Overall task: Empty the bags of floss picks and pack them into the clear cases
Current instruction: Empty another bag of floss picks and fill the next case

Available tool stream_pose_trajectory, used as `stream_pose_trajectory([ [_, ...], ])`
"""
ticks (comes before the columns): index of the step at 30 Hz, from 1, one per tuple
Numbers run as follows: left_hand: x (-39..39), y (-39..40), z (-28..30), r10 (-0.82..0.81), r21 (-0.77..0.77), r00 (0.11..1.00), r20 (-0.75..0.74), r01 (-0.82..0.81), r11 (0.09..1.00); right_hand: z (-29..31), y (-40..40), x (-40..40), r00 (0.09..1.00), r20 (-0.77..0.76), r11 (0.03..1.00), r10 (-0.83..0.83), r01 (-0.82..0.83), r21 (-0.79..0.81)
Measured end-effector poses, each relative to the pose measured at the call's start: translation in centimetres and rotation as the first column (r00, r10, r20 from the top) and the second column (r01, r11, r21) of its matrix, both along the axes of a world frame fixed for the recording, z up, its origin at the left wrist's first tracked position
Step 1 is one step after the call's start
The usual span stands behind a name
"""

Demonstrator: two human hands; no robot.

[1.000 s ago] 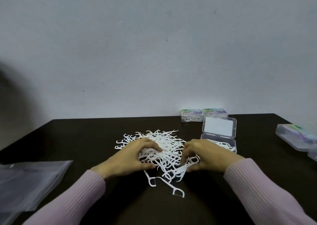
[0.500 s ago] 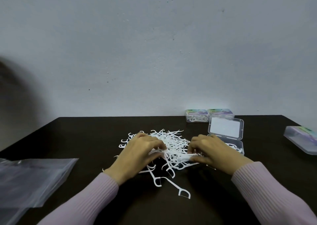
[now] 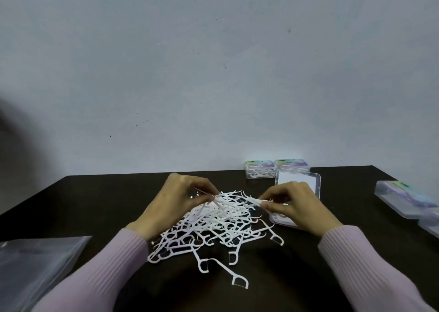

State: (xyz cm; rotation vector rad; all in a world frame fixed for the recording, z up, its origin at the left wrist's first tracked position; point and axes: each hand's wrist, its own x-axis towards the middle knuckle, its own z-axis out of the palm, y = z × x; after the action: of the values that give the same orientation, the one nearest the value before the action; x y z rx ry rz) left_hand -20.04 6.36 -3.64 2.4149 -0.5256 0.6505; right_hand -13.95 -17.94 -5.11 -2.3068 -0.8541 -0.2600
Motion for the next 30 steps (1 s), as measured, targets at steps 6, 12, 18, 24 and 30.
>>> stream_pose_trajectory([
  [6,1.5,-1.8,1.7,-0.024,-0.219,1.000,-0.014,0.021,0.976,0.0,-2.8,1.4,0.987,-0.068,0.984,-0.147,0.153,0.087],
  [12,4.0,-4.3,1.4,-0.081,-0.455,0.996,-0.048,0.051,0.889,-0.1,-5.2,2.3,0.956,-0.151,0.965,-0.250,0.259,0.037],
  [18,6.7,-7.5,0.9,-0.144,-0.650,0.987,-0.067,0.066,0.757,-0.5,-5.6,2.7,0.926,-0.202,0.944,-0.320,0.293,-0.154],
  [24,8.2,-9.9,1.2,-0.212,-0.750,0.975,-0.064,0.093,0.655,-0.7,-5.4,2.7,0.938,-0.160,0.944,-0.307,0.278,-0.180],
  [30,8.9,-11.1,0.6,-0.249,-0.763,0.965,-0.084,0.098,0.638,-1.3,-5.5,2.9,0.949,-0.146,0.958,-0.279,0.265,-0.108],
])
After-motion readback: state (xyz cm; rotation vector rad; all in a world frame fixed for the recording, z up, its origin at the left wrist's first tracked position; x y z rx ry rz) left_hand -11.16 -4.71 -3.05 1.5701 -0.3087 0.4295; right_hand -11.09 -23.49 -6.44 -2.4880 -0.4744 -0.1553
